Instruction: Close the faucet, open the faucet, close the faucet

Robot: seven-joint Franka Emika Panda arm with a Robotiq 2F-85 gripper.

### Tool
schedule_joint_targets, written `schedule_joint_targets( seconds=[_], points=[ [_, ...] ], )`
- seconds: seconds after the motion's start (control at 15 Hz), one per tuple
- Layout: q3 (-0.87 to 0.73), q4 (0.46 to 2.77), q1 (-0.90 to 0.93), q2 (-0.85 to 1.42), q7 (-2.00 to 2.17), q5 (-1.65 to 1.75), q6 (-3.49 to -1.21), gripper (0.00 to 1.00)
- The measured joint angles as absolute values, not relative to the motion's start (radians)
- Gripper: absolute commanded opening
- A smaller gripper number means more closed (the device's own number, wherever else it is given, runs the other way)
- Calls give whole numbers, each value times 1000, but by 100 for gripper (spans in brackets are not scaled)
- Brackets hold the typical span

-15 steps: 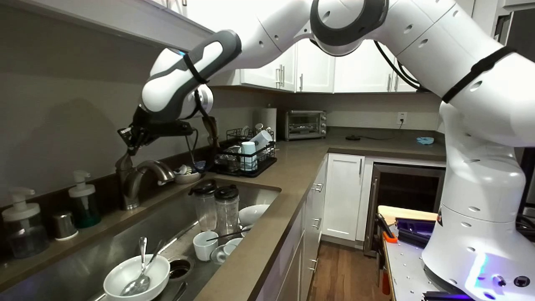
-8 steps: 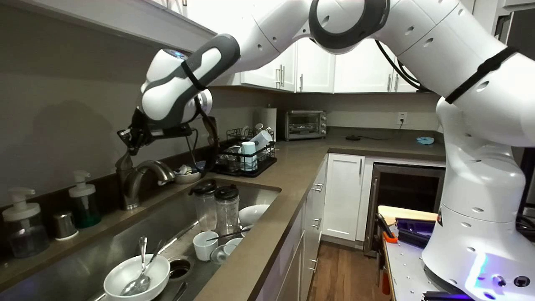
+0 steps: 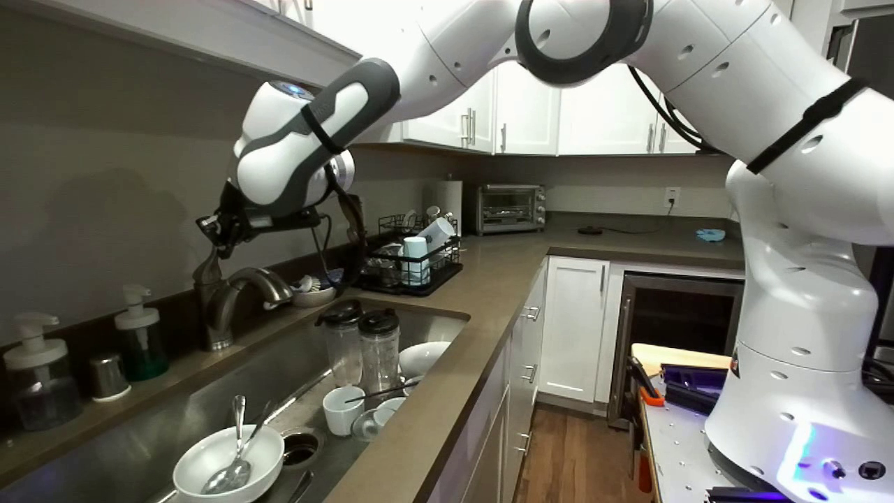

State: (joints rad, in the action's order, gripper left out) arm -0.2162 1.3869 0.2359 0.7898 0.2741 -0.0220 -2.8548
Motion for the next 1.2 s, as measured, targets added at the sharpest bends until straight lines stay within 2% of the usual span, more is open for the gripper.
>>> schedule_joint_targets(
  seconds=[1.2],
  points=[
    [-345,1437,327,847,417,-27,-3109,0]
  ],
)
